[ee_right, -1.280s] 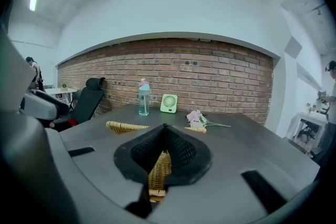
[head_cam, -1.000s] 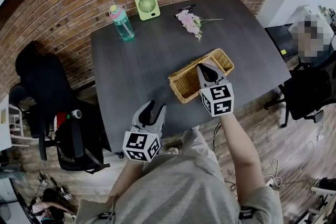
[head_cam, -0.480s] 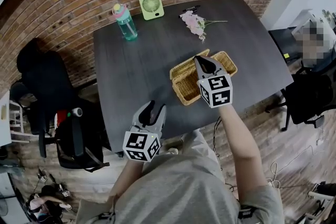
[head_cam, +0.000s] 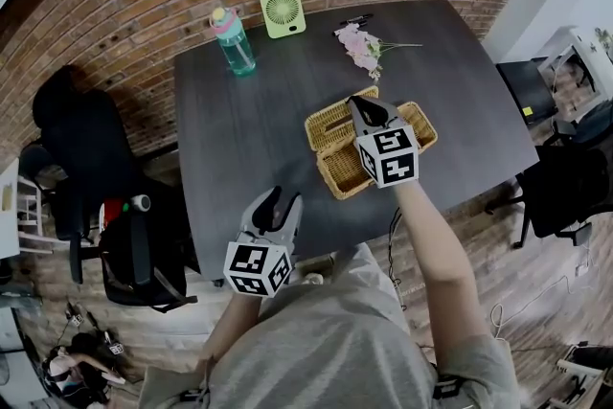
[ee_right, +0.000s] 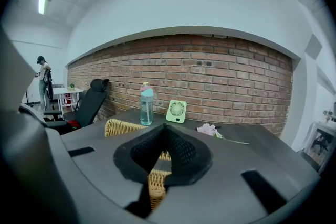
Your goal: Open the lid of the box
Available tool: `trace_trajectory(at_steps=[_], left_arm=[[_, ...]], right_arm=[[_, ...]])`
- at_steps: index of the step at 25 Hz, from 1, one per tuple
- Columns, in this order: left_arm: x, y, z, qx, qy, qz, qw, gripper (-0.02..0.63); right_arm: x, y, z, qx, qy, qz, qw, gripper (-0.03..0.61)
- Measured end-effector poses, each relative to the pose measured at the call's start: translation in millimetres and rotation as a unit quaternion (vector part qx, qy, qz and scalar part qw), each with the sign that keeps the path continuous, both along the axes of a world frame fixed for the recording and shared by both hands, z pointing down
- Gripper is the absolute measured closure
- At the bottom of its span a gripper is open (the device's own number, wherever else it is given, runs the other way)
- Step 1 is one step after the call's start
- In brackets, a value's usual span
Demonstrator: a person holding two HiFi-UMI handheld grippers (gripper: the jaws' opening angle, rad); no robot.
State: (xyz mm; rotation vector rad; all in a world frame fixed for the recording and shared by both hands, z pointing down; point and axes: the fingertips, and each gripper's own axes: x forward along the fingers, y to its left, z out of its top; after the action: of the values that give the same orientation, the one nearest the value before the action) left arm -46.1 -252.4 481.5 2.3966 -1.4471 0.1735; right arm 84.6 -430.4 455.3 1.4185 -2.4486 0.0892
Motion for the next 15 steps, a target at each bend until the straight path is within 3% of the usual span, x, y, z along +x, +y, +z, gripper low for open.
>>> trace_trajectory(at_steps=[15], left_arm=[[-8.9,-11.8,10.8,-0.014,0.000,-0.020,0.9997,0.451]], right_arm=[[-14.5,-39.0,25.5,-0.029,0.014,-0.012,0.999,0.563]])
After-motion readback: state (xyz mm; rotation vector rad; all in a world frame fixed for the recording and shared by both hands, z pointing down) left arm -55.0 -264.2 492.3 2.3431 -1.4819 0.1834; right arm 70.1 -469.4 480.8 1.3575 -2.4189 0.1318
